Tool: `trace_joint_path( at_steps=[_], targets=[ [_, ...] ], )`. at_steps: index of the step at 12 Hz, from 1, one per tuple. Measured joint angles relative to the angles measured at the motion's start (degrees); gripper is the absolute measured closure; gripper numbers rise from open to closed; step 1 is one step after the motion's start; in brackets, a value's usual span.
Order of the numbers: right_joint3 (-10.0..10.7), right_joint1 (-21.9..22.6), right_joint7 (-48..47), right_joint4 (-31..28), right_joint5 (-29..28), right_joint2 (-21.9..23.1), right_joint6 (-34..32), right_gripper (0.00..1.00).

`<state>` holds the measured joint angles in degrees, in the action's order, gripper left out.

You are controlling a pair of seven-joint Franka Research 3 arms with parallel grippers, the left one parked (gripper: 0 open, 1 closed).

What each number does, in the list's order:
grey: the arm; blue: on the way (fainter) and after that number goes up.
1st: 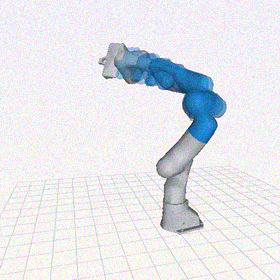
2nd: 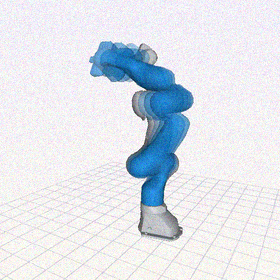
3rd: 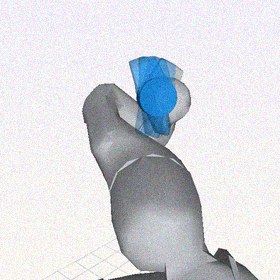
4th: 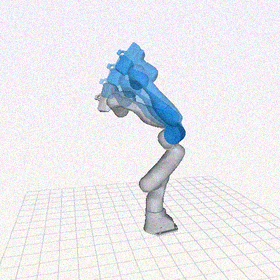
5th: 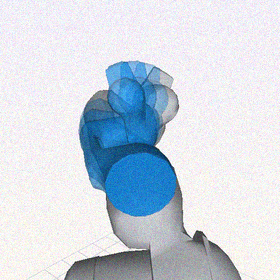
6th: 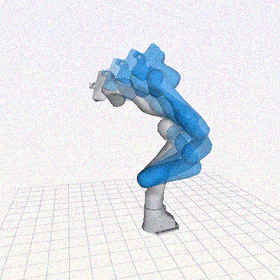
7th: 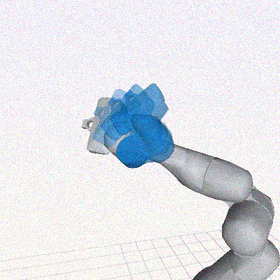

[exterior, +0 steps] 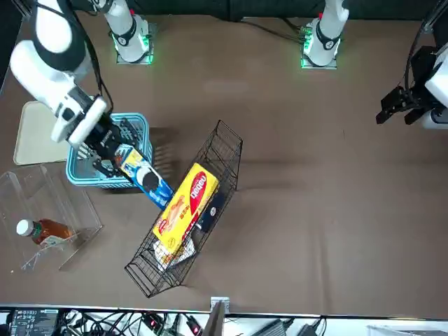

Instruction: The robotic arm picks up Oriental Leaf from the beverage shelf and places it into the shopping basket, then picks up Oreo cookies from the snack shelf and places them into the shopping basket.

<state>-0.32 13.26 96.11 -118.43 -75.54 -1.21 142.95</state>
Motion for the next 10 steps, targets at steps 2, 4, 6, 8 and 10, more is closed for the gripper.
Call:
trace_joint_path(
  at_steps=[2,4,6,8,10],
  targets=[
    [0.04,-2.79,0.64,-2.52,0.55,3.21,-3.45,0.39],
    [0.11,-6.17,0.72,-4.07,2.17,5.67,-7.77,0.39],
    [0.18,-9.87,0.36,-4.67,5.18,7.05,-12.21,0.39],
    [0.24,-13.19,-1.99,-4.72,9.55,7.60,-15.88,0.41],
    [0.29,-16.83,-10.65,-3.87,19.24,8.45,-20.88,0.44]
  ],
)
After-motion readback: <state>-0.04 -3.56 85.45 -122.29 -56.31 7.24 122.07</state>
